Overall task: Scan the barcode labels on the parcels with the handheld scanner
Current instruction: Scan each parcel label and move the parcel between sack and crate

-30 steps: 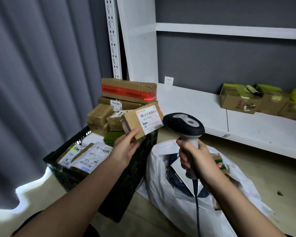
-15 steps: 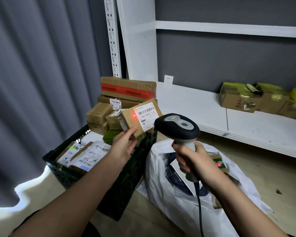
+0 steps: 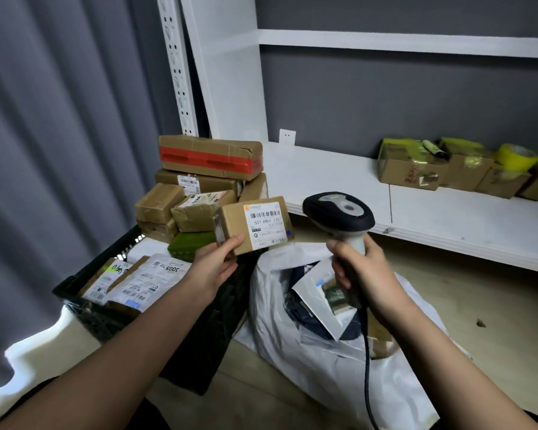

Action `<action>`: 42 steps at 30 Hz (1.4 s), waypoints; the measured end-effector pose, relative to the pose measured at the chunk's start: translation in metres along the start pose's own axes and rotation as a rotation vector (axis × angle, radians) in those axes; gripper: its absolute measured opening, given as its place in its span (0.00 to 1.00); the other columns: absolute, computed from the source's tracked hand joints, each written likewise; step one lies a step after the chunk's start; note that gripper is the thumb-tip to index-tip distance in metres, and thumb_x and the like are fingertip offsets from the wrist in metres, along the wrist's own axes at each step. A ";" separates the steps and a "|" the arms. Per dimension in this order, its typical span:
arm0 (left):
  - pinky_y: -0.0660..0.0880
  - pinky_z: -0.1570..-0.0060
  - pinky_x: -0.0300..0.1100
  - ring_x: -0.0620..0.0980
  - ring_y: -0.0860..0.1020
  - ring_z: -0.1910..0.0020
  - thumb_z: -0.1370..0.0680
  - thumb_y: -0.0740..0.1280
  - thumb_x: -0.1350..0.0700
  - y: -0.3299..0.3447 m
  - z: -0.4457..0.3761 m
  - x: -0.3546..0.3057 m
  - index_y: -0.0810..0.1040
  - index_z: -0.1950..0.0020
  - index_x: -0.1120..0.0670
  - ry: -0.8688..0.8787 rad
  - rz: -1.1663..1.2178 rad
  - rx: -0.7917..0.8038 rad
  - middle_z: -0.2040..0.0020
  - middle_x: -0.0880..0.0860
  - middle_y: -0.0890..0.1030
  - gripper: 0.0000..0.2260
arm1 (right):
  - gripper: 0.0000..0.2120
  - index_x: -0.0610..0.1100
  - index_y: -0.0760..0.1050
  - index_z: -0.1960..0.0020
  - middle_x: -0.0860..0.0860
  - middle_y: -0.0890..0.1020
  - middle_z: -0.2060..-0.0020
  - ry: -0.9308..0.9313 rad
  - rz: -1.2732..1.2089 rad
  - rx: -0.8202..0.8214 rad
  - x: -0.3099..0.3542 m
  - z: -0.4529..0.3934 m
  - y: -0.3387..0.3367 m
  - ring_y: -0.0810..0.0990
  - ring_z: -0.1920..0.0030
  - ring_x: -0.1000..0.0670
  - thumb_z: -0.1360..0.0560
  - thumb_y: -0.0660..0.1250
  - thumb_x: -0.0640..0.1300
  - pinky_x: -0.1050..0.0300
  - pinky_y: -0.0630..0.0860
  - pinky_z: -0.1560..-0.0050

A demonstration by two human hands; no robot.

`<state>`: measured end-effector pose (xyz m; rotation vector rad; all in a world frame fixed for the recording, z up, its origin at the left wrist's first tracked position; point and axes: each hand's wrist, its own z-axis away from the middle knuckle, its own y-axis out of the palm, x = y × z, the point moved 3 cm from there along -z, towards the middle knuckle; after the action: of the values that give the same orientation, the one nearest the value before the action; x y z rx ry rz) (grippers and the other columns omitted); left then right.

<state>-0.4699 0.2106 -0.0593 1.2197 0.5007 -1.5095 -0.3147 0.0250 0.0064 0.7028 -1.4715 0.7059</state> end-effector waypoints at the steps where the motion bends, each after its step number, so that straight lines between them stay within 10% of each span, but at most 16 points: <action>1: 0.71 0.36 0.45 0.51 0.79 0.45 0.26 0.72 0.59 0.002 -0.001 0.005 0.77 0.46 0.56 0.018 -0.048 -0.007 0.49 0.54 0.82 0.10 | 0.09 0.45 0.67 0.57 0.49 0.68 0.78 -0.013 0.011 -0.050 -0.001 -0.002 -0.012 0.63 0.80 0.52 0.22 0.65 0.39 0.62 0.60 0.78; 10: 0.65 0.45 0.38 0.55 0.66 0.36 0.34 0.77 0.62 0.068 -0.016 0.093 0.62 0.32 0.59 0.171 -0.677 -0.191 0.35 0.59 0.62 0.35 | 0.04 0.44 0.70 0.54 0.47 0.69 0.76 0.075 0.056 -0.319 -0.042 -0.003 -0.105 0.64 0.79 0.52 0.22 0.66 0.41 0.59 0.61 0.75; 17: 0.75 0.43 0.46 0.58 0.76 0.41 0.46 0.77 0.48 0.096 -0.069 0.176 0.71 0.35 0.60 -0.094 -0.417 -0.322 0.38 0.60 0.76 0.42 | 0.05 0.44 0.71 0.54 0.49 0.69 0.77 0.149 -0.038 -0.285 -0.064 -0.014 -0.121 0.64 0.78 0.50 0.23 0.66 0.43 0.54 0.58 0.72; 30: 0.72 0.40 0.51 0.59 0.74 0.37 0.39 0.77 0.39 0.129 -0.142 0.203 0.67 0.33 0.56 -0.126 -1.104 -0.282 0.37 0.55 0.76 0.41 | 0.11 0.44 0.67 0.60 0.48 0.70 0.77 0.178 -0.013 -0.264 -0.086 -0.037 -0.130 0.66 0.77 0.49 0.24 0.68 0.45 0.55 0.64 0.70; 36: 0.74 0.39 0.50 0.58 0.75 0.38 0.43 0.77 0.40 0.107 -0.149 0.234 0.63 0.28 0.54 -0.262 -0.992 -0.333 0.36 0.57 0.75 0.49 | 0.09 0.44 0.69 0.58 0.48 0.69 0.78 0.181 -0.003 -0.267 -0.084 -0.039 -0.123 0.66 0.78 0.50 0.24 0.67 0.44 0.57 0.63 0.73; 42: 0.73 0.40 0.42 0.54 0.75 0.43 0.34 0.75 0.55 0.122 -0.129 0.204 0.74 0.40 0.59 -0.437 -0.969 0.085 0.41 0.58 0.75 0.25 | 0.06 0.43 0.70 0.54 0.49 0.69 0.77 0.192 -0.026 -0.233 -0.074 -0.039 -0.102 0.65 0.79 0.51 0.23 0.67 0.41 0.58 0.63 0.76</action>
<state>-0.2836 0.1810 -0.2533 0.6567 0.7858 -2.5543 -0.2094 -0.0078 -0.0665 0.4614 -1.3389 0.5549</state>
